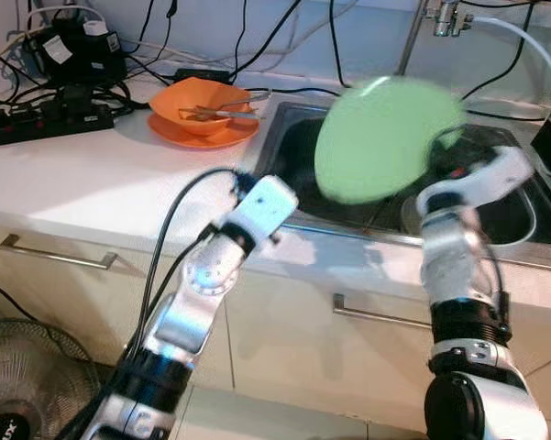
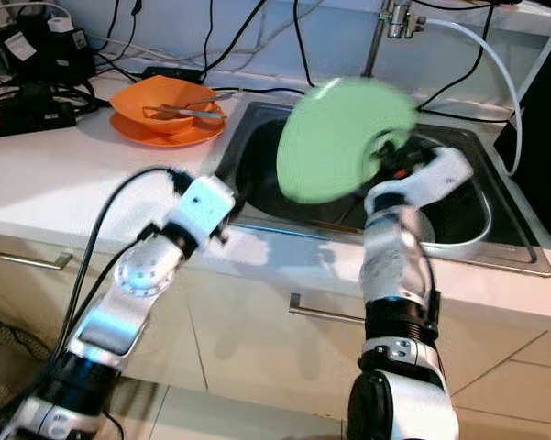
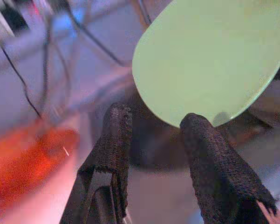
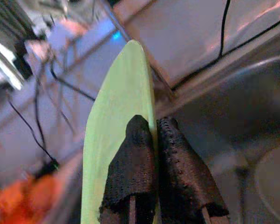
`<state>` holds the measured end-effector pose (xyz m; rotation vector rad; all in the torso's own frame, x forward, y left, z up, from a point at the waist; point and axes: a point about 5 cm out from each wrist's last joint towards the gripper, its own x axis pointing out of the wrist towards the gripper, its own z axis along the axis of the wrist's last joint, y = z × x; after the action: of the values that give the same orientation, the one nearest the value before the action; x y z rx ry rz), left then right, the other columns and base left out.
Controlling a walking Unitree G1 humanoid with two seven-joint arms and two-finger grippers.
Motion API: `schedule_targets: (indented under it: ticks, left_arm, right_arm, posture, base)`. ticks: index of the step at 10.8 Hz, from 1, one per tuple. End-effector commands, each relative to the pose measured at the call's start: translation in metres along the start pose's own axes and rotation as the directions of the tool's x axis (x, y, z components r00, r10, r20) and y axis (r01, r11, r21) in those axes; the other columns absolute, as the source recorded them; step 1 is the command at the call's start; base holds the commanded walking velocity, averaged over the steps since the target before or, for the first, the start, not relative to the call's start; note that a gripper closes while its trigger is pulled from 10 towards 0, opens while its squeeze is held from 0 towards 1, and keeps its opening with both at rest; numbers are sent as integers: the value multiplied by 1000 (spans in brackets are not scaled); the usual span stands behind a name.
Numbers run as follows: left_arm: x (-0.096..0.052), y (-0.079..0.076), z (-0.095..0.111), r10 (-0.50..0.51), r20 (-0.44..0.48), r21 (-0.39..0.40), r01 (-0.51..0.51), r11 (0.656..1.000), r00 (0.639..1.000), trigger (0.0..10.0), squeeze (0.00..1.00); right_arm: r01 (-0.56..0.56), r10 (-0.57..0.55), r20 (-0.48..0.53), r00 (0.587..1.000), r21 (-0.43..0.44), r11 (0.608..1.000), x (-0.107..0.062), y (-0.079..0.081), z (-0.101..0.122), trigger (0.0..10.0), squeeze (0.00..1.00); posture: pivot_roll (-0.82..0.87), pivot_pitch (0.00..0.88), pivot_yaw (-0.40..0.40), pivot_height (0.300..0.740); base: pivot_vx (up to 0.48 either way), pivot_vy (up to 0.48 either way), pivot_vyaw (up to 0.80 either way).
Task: Kitchen organization
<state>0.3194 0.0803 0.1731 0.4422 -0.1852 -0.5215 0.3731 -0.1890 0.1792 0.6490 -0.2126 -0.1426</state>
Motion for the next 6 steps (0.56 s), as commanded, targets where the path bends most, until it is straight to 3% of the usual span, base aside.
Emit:
schedule_targets:
  ticks: [1,2,3,5,6]
  left_arm:
    - [-4,-1,-1,-39,-29,-73,36,997,999,10000,0]
    - [-6,-4,-3,-57,-38,-113,52,992,998,10000,0]
    - [-9,-11,-7,-93,-60,-208,79,975,994,10000,0]
    - [-11,-17,-7,-125,-75,-301,97,949,989,10000,0]
    - [-13,-18,-7,-136,-89,-326,101,940,987,10000,0]
  right_arm:
    - [-5,6,19,1000,-57,998,1,-2,2,10000,0]
    - [-3,4,3,1000,-83,997,2,-3,-1,10000,0]
    - [-3,0,-26,1000,-131,991,3,-3,-7,10000,0]
    - [-13,5,-41,999,-200,980,9,0,-12,10000,0]
    - [-15,6,-45,999,-194,981,12,3,-12,10000,0]
  posture:
    - [245,0,-30,740]
    - [247,0,-31,740]
    - [245,0,-31,740]
    - [251,0,-39,740]
    - [252,0,-41,740]
  base:
    - [0,0,0]
    - [0,0,0]
    - [0,0,0]
    - [0,0,0]
    - [0,0,0]
